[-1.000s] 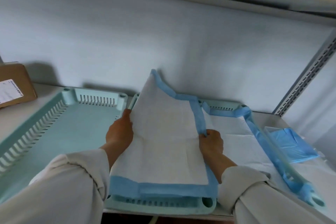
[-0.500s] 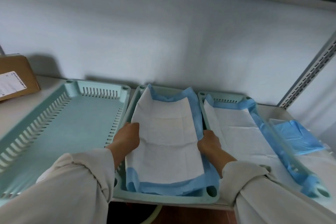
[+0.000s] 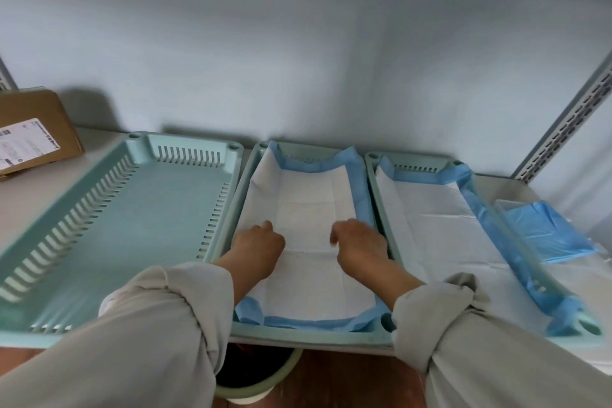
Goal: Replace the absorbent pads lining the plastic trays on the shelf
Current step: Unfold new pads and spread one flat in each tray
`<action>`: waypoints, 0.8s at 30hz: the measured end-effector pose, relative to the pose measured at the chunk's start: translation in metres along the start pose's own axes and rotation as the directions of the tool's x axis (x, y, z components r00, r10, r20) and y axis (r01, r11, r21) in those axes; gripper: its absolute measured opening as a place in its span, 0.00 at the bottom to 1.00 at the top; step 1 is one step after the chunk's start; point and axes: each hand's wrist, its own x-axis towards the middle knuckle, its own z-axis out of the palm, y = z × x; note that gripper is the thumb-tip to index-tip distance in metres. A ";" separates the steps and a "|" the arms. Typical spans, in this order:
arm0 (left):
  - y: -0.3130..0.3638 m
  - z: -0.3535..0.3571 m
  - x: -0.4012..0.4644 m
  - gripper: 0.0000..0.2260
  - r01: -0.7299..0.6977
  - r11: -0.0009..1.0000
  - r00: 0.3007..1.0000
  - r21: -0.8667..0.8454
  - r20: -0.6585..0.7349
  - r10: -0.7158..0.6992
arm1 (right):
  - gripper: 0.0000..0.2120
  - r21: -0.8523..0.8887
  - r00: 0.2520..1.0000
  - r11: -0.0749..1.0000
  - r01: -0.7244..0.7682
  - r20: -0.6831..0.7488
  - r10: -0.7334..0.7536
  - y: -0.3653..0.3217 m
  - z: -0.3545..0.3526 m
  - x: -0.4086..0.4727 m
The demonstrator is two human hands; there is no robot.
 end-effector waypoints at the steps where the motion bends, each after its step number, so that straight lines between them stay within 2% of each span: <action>1: -0.001 -0.002 -0.001 0.18 0.017 1.000 0.999 0.005 0.032 -0.018 | 0.15 -0.028 0.989 0.999 0.024 0.147 -0.020 -0.004 -0.001 -0.001; 3: -0.003 -0.003 -0.003 0.18 0.016 0.999 0.990 0.032 0.140 -0.021 | 0.15 -0.116 0.871 0.989 0.094 0.490 -0.025 -0.011 0.003 -0.005; 4: -0.004 -0.003 -0.003 0.21 0.005 0.999 0.975 0.033 0.220 -0.012 | 0.17 -0.160 0.804 0.977 0.137 0.595 -0.016 -0.011 0.008 -0.008; 5: -0.003 -0.004 -0.005 0.26 0.001 1.000 0.953 0.028 0.304 -0.010 | 0.17 -0.185 0.771 0.969 0.164 0.637 -0.008 -0.011 0.014 -0.010; 7: -0.003 -0.006 -0.008 0.38 -0.015 0.998 0.911 0.068 0.413 -0.014 | 0.17 -0.173 0.785 0.972 0.160 0.619 -0.020 -0.008 0.020 -0.011; 10: -0.011 0.000 -0.011 0.43 -0.131 0.978 0.919 0.160 0.391 0.059 | 0.18 -0.170 0.778 0.970 0.171 0.628 -0.027 -0.009 0.016 -0.011; 13: -0.014 0.003 -0.009 0.37 -0.240 0.928 0.947 0.286 0.281 0.158 | 0.16 -0.229 0.771 0.948 0.219 0.637 -0.024 -0.009 0.006 -0.010; 16: -0.005 0.002 -0.010 0.23 -0.257 0.869 0.939 0.423 0.322 0.121 | 0.16 -0.299 0.813 0.927 0.226 0.583 -0.010 -0.004 0.011 -0.011; 19: -0.001 0.007 -0.013 0.20 -0.263 0.844 0.932 0.468 0.350 0.096 | 0.18 -0.307 0.843 0.930 0.203 0.538 -0.006 -0.003 0.024 -0.016; 21: -0.007 0.011 -0.012 0.22 -0.245 0.866 0.937 0.437 0.335 0.096 | 0.16 -0.294 0.888 0.939 0.178 0.460 -0.024 -0.003 0.026 -0.015; 24: -0.011 0.010 -0.002 0.27 -0.150 0.959 0.977 0.239 0.187 0.107 | 0.12 -0.127 0.982 0.989 0.074 0.184 -0.050 -0.001 0.026 -0.006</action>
